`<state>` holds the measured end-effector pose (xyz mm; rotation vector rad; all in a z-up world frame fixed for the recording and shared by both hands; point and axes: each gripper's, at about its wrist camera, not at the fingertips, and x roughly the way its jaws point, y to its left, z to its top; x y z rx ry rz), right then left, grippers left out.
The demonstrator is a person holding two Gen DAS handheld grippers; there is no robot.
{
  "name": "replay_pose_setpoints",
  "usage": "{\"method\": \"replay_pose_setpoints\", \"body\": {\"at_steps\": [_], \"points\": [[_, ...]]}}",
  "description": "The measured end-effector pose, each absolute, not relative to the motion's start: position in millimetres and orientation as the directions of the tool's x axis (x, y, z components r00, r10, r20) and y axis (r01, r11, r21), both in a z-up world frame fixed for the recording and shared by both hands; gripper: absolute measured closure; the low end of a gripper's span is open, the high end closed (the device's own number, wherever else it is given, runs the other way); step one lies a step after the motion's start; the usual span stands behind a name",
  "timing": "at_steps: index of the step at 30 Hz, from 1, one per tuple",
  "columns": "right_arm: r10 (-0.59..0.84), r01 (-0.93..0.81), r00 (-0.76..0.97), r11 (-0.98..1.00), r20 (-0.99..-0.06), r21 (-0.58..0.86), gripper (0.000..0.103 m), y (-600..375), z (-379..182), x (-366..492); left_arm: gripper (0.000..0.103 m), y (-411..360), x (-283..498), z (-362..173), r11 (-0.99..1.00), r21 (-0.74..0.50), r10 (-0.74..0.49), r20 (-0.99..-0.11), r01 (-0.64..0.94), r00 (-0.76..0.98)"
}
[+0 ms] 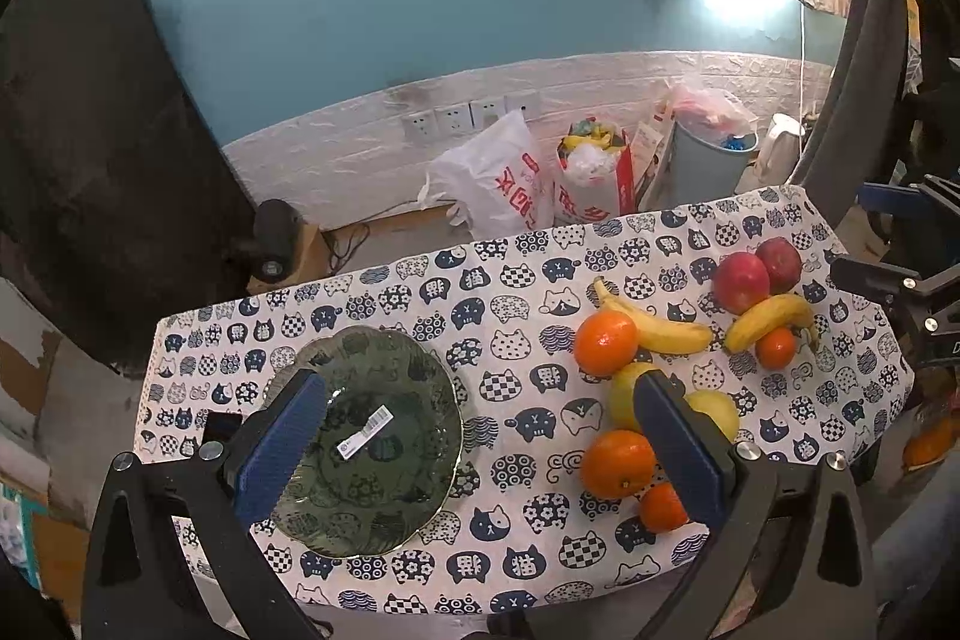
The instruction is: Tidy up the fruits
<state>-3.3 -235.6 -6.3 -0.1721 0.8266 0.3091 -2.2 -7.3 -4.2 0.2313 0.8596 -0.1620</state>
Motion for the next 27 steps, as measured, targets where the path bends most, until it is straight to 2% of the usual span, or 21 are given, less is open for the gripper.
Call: {"method": "replay_pose_setpoints", "body": {"at_steps": [27], "points": [[0.202,-0.337,0.633,0.941,-0.747,-0.031,0.012,-235.1,-7.0,-4.6,0.0,-10.5,-3.0,-7.0,0.956,0.139,-0.064,-0.76,0.257,0.647]]}}
